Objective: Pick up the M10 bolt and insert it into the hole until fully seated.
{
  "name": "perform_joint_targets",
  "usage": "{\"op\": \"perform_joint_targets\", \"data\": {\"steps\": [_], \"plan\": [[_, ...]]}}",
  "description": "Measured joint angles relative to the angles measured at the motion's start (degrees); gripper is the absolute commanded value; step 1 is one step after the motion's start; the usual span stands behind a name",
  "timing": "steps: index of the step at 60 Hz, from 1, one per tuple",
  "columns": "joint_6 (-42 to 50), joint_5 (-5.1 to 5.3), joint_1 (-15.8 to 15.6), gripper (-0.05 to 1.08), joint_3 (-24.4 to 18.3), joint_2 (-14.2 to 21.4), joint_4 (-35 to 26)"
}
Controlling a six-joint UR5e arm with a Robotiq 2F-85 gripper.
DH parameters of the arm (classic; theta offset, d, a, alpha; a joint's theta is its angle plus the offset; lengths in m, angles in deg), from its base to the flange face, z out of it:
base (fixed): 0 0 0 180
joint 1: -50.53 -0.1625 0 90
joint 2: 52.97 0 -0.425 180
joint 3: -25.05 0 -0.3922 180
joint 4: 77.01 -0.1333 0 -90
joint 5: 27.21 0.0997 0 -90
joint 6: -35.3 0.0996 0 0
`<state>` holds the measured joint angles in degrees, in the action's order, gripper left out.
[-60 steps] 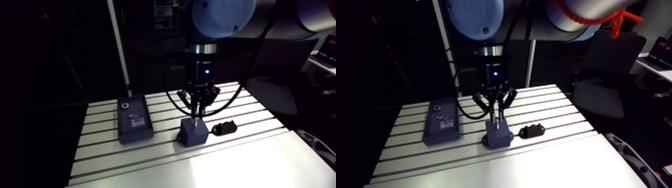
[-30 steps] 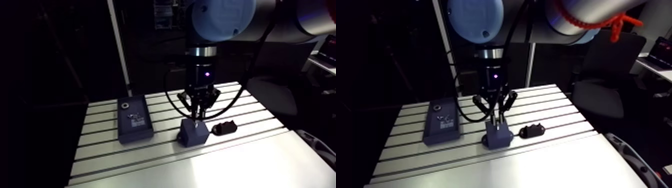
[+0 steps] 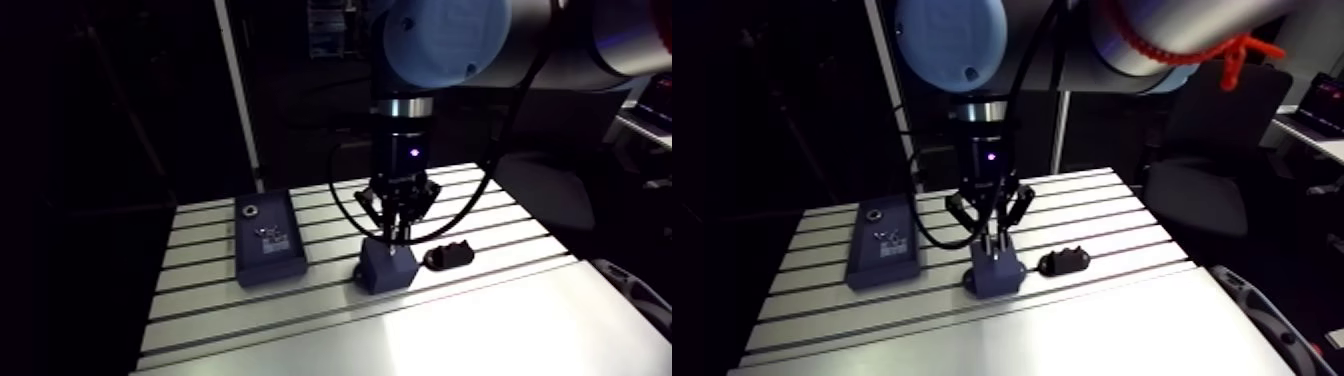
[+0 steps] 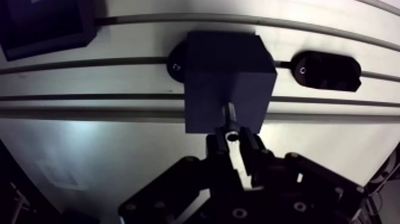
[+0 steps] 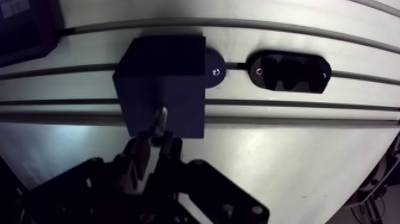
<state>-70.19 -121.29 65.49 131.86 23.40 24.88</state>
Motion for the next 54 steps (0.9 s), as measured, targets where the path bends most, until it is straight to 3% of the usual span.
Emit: {"op": "perform_joint_targets", "data": {"steps": [54], "plan": [[-0.9,0.08,0.0,0.00,-1.1,2.3,3.0]]}}
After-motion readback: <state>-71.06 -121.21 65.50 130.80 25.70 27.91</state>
